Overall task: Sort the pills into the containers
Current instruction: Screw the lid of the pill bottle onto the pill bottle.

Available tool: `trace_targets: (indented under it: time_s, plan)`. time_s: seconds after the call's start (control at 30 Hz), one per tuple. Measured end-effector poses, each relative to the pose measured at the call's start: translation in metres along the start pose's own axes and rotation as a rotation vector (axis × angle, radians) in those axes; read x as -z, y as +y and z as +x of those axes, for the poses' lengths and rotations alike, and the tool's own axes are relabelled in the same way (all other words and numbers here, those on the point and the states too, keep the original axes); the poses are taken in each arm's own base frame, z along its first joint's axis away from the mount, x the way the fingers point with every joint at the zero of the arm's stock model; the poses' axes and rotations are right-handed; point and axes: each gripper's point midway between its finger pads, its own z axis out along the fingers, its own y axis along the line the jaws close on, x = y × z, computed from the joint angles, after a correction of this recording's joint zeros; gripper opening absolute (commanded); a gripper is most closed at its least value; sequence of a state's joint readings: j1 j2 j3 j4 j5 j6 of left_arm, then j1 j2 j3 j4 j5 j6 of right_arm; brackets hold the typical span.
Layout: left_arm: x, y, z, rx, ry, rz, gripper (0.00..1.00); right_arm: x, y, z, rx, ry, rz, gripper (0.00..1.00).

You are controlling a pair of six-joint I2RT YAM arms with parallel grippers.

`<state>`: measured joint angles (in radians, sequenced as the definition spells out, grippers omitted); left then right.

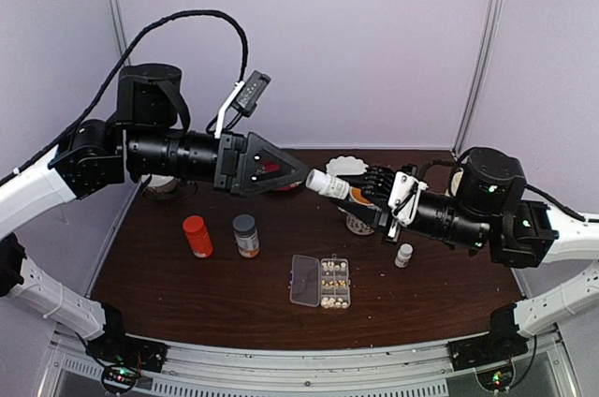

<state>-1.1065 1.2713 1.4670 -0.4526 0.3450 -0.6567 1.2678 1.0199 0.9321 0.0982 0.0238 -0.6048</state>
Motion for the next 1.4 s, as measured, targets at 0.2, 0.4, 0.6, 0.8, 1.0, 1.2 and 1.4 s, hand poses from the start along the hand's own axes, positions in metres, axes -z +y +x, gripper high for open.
trace_targets:
  time_s: [0.2,0.4,0.6,0.8,1.0,1.2,1.4]
  plan:
    - [0.001,-0.004,0.003,0.043,0.018,0.024,0.85,-0.009,0.003,-0.001,0.032,0.014,-0.005,0.00]
    - [0.000,-0.001,0.009,0.070,0.041,0.014,0.81,-0.011,0.002,-0.002,0.046,0.018,-0.005,0.00]
    - [-0.004,0.003,0.013,0.089,0.057,0.003,0.72,-0.018,0.007,-0.003,0.049,0.023,-0.017,0.00]
    - [-0.009,0.007,0.016,0.101,0.072,-0.006,0.61,-0.024,0.013,0.003,0.053,0.041,-0.032,0.00]
    - [-0.010,0.011,0.019,0.106,0.081,-0.021,0.43,-0.027,0.016,0.005,0.055,0.055,-0.036,0.00]
    - [-0.010,0.011,0.019,0.106,0.082,-0.022,0.50,-0.027,0.013,0.005,0.053,0.064,-0.025,0.00]
    - [-0.010,0.012,0.019,0.107,0.084,-0.024,0.37,-0.027,0.012,0.006,0.049,0.067,-0.019,0.00]
